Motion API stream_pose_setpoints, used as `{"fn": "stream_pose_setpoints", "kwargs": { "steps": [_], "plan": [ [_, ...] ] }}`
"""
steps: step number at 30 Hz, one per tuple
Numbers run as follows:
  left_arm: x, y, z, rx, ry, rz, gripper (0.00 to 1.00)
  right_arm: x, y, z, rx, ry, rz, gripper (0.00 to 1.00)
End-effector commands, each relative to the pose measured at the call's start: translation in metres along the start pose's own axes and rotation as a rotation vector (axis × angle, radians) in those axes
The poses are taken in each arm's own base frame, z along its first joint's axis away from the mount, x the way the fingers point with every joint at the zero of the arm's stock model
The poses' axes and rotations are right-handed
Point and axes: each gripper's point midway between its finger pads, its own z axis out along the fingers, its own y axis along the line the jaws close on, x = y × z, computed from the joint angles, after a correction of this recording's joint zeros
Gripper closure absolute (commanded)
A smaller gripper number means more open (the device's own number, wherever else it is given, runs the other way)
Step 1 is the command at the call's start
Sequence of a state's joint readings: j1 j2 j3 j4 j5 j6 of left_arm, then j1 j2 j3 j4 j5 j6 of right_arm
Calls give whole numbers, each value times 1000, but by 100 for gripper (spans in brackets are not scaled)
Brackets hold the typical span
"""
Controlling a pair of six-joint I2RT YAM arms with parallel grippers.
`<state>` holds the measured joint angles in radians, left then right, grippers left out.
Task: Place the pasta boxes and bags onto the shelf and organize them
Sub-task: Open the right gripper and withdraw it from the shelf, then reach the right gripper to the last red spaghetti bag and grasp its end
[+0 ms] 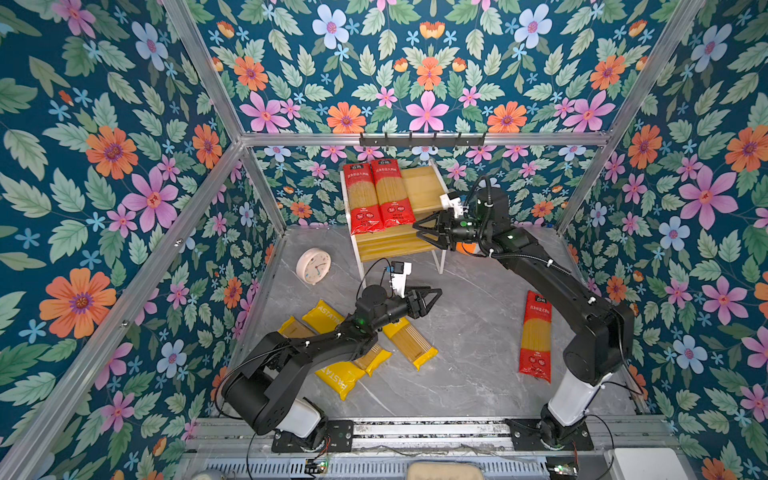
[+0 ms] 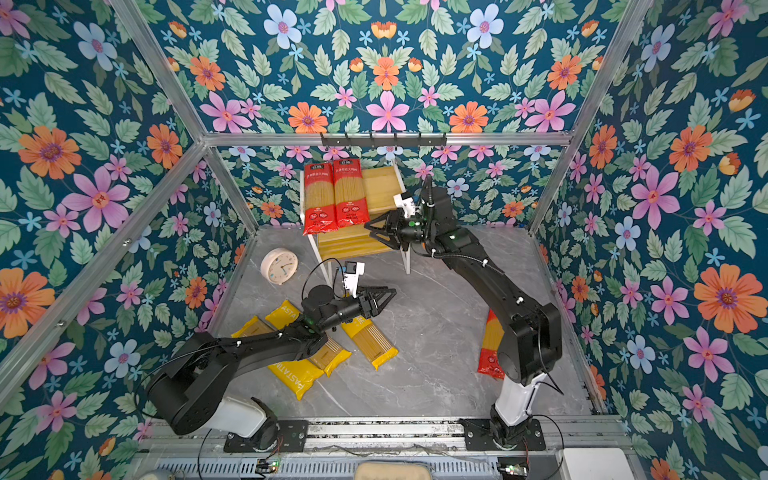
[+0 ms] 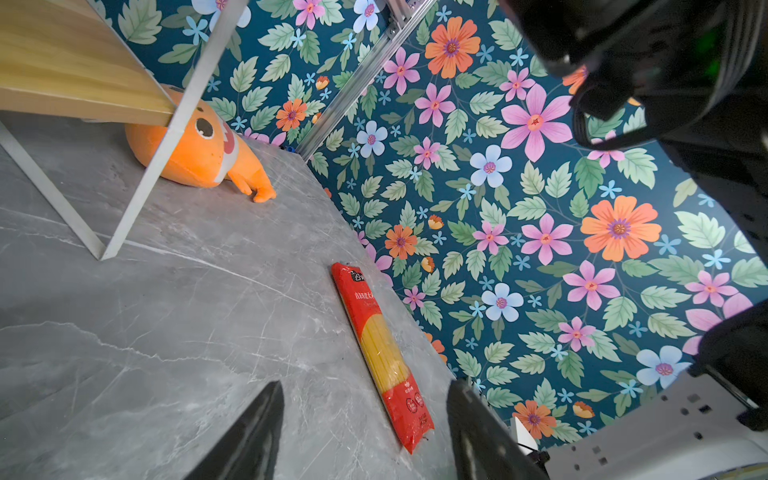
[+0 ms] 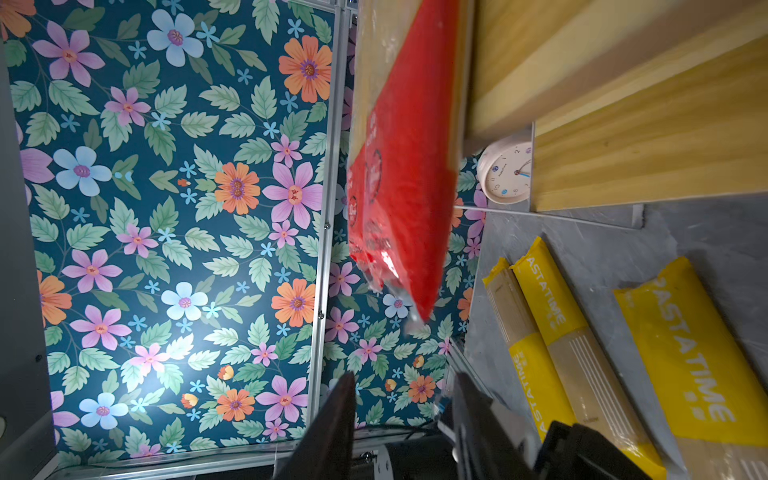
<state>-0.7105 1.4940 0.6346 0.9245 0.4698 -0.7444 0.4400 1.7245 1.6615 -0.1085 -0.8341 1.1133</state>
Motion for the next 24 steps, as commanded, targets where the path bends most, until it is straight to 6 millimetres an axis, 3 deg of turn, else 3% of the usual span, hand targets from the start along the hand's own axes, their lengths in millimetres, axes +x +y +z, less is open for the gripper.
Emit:
{"fn": "stream_pose_setpoints", "kwargs": {
  "steps": [1,4,9,14,18,24],
  "plan": [
    [2,-8,10,12,6,67,35,11,1,-26,16,-36,-56,60],
    [17,-9,25,-17,53,125,35,18,-35,-55,121,-102,-43,60],
    [40,-10,52,-87,115,207,37,35,-129,-114,408,-178,54,64],
    [57,3,71,-162,149,222,37,51,-210,-180,766,-247,112,64],
    [74,17,81,-241,199,264,37,59,-260,-217,922,-270,206,62],
    [84,29,86,-291,230,268,36,66,-320,-274,1198,-328,308,46]
  ]
}}
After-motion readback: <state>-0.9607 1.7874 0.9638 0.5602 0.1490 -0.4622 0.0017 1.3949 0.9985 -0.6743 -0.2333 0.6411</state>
